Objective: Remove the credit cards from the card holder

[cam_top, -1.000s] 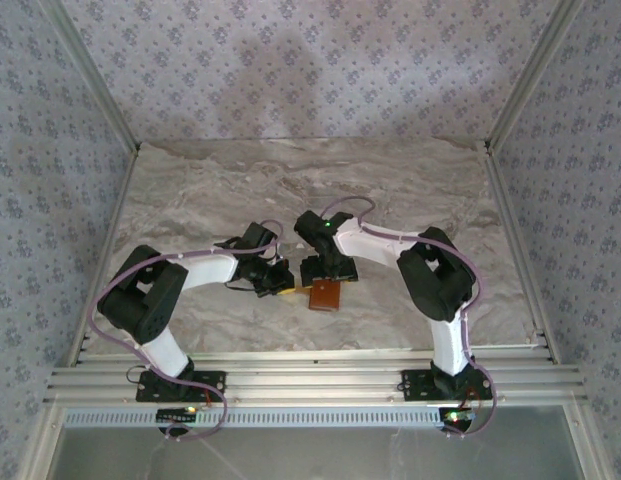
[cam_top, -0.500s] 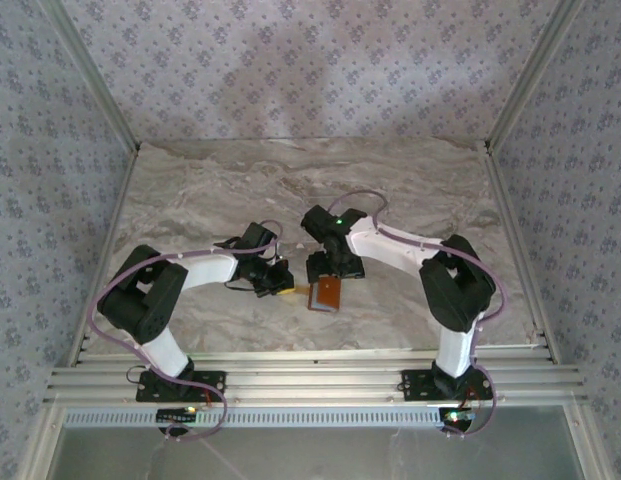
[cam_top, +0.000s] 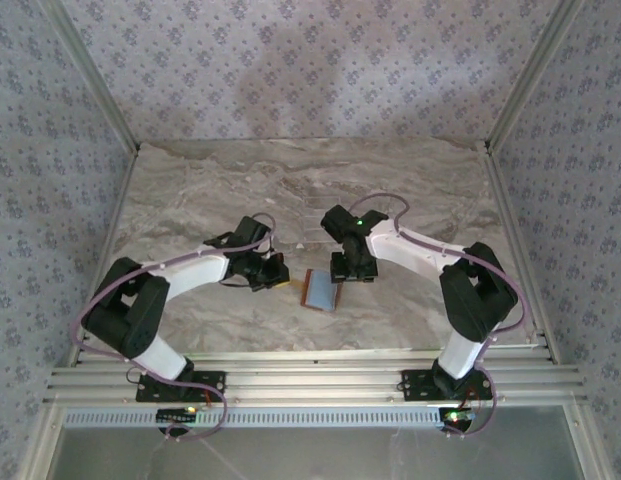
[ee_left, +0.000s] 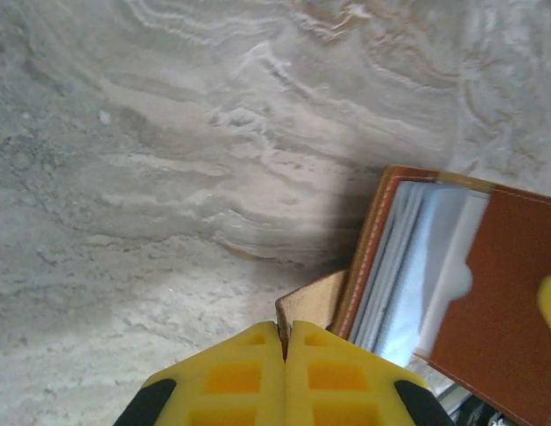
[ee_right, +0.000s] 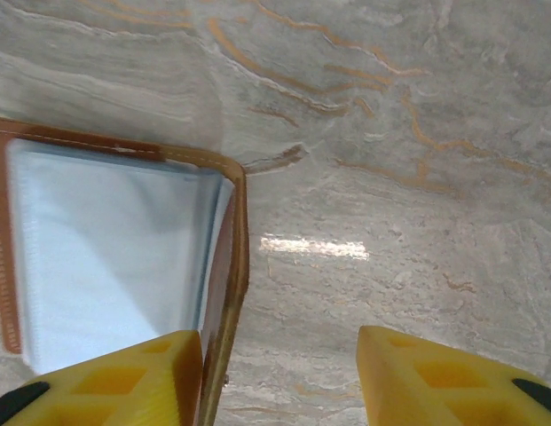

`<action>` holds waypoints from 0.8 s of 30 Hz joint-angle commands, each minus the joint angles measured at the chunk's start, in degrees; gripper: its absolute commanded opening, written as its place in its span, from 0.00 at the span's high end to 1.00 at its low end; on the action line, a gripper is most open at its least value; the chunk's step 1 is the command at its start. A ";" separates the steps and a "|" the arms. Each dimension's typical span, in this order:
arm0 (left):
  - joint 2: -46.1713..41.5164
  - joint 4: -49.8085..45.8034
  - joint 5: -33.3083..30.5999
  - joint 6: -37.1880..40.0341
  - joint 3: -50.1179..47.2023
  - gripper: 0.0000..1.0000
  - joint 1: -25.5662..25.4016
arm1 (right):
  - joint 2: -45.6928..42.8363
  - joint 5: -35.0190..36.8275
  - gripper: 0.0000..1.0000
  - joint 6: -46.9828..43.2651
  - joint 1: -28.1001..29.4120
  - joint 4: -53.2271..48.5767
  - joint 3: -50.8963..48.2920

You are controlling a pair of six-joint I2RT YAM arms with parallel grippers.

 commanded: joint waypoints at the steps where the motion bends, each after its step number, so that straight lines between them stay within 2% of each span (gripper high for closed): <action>1: -3.59 -4.48 -1.62 1.57 3.27 1.00 0.36 | -0.66 -1.26 0.49 0.04 -0.61 1.55 -2.32; 8: -6.28 -10.60 -0.84 2.82 7.53 1.00 0.04 | 0.68 -2.65 0.45 -0.28 -2.57 6.23 -6.17; 20: -4.68 -15.75 -1.68 1.85 16.50 1.00 -7.03 | 1.71 -8.11 0.41 -3.71 -5.82 15.00 -10.45; 24: -3.39 -17.07 -2.18 1.38 19.37 1.00 -8.33 | -0.40 -7.07 0.40 -3.71 -8.10 15.78 -12.24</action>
